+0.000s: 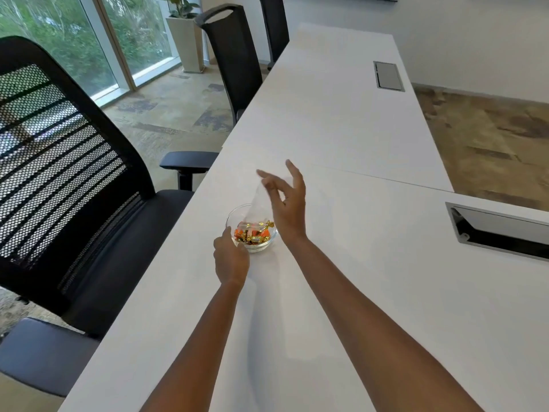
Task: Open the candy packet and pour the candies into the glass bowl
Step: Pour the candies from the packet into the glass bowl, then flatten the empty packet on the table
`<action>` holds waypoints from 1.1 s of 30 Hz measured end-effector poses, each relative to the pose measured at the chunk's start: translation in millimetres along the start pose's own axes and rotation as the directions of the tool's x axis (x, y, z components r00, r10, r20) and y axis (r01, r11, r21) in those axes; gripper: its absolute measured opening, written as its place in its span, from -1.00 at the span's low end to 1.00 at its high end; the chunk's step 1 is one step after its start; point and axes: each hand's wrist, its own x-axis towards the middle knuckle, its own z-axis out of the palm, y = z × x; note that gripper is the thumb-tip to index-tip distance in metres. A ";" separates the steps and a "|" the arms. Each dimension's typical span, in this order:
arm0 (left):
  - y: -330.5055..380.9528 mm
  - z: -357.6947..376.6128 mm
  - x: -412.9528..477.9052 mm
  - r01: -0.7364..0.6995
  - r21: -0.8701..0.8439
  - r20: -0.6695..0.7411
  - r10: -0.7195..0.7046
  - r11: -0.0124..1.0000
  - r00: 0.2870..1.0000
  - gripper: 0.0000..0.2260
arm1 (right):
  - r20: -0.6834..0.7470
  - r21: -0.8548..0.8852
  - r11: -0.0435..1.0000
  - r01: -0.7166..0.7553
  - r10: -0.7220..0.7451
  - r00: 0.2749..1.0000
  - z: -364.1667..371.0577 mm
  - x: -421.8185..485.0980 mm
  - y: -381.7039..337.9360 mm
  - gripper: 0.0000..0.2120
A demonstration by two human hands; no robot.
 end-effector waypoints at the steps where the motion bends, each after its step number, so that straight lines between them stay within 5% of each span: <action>1: -0.2 0.2 -1.7 -0.017 -0.024 -0.029 0.017 1.000 0.999 -0.57 | -0.074 0.102 0.990 -0.092 0.100 0.992 -1.1 -0.3 -2.8 -0.75; 4: -0.2 1.3 -11.4 -0.183 -0.128 -0.133 0.166 0.975 0.977 -0.57 | -0.148 0.467 0.818 -0.335 0.446 0.883 -10.6 -1.4 -5.9 -0.70; 7: 1.9 7.4 -24.2 -0.278 -0.288 -0.117 0.254 0.916 0.960 -0.61 | 0.076 0.737 0.433 -0.520 0.711 0.699 -28.6 -7.7 -3.0 -0.68; 10: 6.7 16.8 -35.5 -0.225 -0.476 -0.001 0.255 0.850 0.967 -0.66 | 0.271 0.809 0.125 -0.574 0.787 0.554 -39.2 -22.4 2.2 -0.83; 16: 9.6 26.5 -46.5 -0.070 -0.684 0.088 0.177 0.726 0.980 -0.72 | 0.427 0.770 -0.094 -0.631 0.812 0.399 -38.4 -59.8 9.2 -0.72; 19: 7.8 29.2 -49.9 -0.087 -0.634 0.000 0.112 0.768 0.994 -0.73 | 0.413 0.691 -0.024 -0.722 0.834 0.367 -41.9 -77.2 13.2 -0.64; 21: 7.0 28.9 -50.7 -0.067 -0.600 -0.030 0.061 0.797 0.998 -0.70 | 0.324 0.606 0.130 -0.785 0.861 0.392 -47.3 -84.8 18.6 -0.61; 25: 1.5 27.1 -52.3 -0.079 -0.521 -0.023 0.078 0.850 0.997 -0.67 | 0.038 0.351 0.529 -0.773 0.817 0.576 -57.0 -81.8 28.9 -0.66; 33: -4.1 28.1 -61.8 -0.208 -0.396 -0.022 0.217 0.894 0.976 -0.74 | -0.060 0.170 0.711 -0.682 0.698 0.713 -57.7 -75.1 39.9 -0.78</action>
